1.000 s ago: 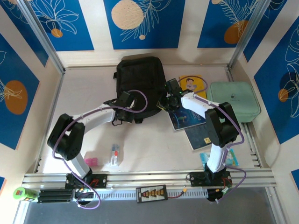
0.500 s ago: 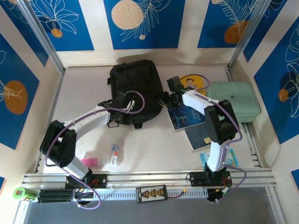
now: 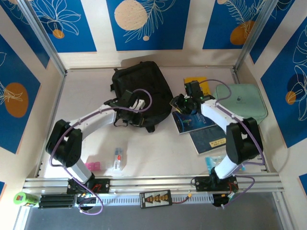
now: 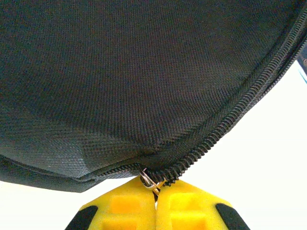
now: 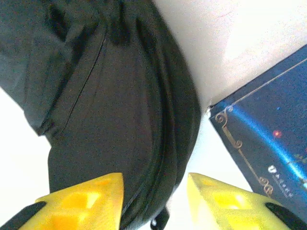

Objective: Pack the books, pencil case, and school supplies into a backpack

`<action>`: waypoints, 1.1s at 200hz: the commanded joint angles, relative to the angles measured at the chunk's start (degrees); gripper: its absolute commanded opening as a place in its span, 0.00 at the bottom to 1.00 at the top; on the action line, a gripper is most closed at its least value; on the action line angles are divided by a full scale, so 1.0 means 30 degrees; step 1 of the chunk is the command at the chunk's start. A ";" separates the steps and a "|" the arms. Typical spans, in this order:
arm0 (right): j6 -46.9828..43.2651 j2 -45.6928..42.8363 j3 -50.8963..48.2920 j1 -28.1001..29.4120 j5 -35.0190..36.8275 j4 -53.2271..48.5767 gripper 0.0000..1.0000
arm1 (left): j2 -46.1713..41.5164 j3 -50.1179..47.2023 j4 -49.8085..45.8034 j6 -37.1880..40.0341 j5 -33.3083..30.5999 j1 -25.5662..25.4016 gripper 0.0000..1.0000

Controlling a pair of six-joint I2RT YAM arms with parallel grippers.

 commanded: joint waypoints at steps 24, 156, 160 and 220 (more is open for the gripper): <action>0.3463 -0.0655 -0.2114 0.0877 -0.3165 0.2309 0.57 | 0.0704 0.0266 0.0827 -0.0440 0.0870 -0.0232 0.08; 0.3279 0.3108 0.0422 0.2780 -0.1606 0.1723 0.38 | -0.0598 -0.2255 0.1481 0.1214 -0.2345 -0.0232 0.15; 0.3239 0.3147 0.0490 0.2784 -0.1516 0.1601 0.37 | -0.0659 -0.2377 0.1585 0.1256 -0.2389 -0.0227 0.15; 0.2998 0.3455 0.0847 0.2866 -0.1637 0.1504 0.29 | -0.1234 -0.5115 0.6361 0.1186 -0.1893 -0.0230 0.37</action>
